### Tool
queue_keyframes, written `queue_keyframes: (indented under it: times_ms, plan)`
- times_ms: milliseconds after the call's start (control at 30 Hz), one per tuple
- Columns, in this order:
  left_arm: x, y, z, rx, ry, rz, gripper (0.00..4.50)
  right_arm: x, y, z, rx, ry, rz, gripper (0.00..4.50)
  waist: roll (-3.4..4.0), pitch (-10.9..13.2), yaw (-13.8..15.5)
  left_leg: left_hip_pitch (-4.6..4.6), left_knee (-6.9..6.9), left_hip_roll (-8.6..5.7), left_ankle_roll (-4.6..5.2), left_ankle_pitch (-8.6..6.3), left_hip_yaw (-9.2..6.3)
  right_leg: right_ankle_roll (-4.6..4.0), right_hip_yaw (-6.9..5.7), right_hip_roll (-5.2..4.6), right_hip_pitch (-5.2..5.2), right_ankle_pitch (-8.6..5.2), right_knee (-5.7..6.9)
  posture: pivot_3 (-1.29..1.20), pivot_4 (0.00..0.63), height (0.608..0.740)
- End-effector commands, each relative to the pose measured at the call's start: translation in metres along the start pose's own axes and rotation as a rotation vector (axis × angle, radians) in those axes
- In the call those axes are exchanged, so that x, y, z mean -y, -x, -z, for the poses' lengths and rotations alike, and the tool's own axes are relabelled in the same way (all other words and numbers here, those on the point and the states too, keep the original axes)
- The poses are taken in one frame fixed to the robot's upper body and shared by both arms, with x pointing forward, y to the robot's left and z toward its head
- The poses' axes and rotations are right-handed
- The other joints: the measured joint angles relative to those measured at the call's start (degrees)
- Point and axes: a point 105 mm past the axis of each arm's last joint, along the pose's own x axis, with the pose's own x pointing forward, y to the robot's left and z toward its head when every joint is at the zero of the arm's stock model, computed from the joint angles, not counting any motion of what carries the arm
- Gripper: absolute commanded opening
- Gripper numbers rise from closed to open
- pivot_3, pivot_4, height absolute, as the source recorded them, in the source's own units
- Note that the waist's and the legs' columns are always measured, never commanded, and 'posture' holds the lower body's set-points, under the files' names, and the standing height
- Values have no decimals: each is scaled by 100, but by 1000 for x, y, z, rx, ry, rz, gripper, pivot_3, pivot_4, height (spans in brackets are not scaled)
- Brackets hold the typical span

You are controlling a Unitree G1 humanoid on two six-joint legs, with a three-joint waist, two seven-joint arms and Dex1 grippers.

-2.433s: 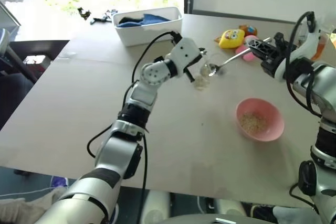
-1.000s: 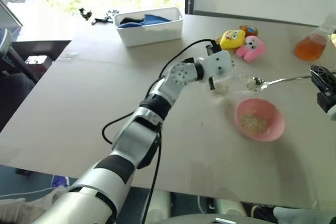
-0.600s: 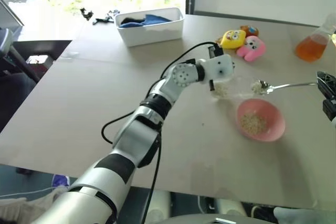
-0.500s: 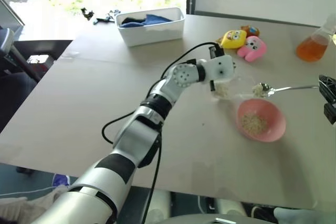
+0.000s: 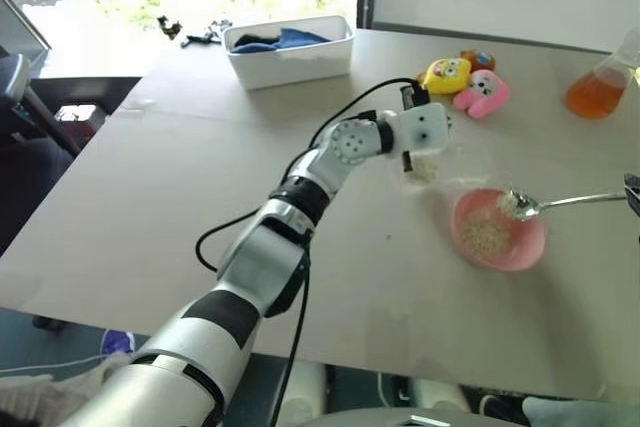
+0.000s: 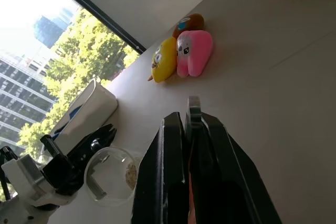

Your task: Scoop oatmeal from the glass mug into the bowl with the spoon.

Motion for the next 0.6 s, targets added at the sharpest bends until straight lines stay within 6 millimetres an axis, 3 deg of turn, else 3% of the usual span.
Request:
queue_keyframes:
  times_ms: [33,100,267,367,433,500,600]
  plan:
    - [-19,-2,-21,60,-62,-47,90,-29,-2,-9,13,220,-98,0,1,0,4,2,0,0,0,0,-2,0,-1,1,2,0,0,0,150,740]
    - [-22,0,-21,59,-60,-59,90,-45,-4,-5,3,418,-150,0,10,-4,0,4,0,0,0,0,-1,0,1,2,2,0,2,0,150,740]
    - [-29,8,-18,56,-62,-83,90,-56,-10,18,-88,1016,-191,0,9,-4,24,-3,3,0,0,0,-12,1,-8,5,3,0,-2,0,150,740]
    - [-33,14,-14,46,-61,-101,90,-61,-9,27,-85,1218,-253,0,7,-3,29,-15,11,-4,-2,1,-19,3,-6,4,3,-1,-7,0,150,740]
    - [-36,18,-11,40,-50,-116,90,-64,-9,28,-51,1282,-286,0,7,-3,29,-15,12,-7,-2,1,-22,6,-5,4,3,-3,-8,0,150,740]
    - [-39,23,-8,35,-12,-143,90,-62,-10,17,24,1237,-266,0,6,-2,28,-13,13,-8,-2,1,-24,8,-4,4,3,-4,-5,0,150,740]
    - [-43,31,-3,31,51,-186,90,-63,-10,-9,185,836,-246,0,5,-3,20,-8,14,-7,-12,7,-27,7,-4,5,6,-4,-1,0,150,740]
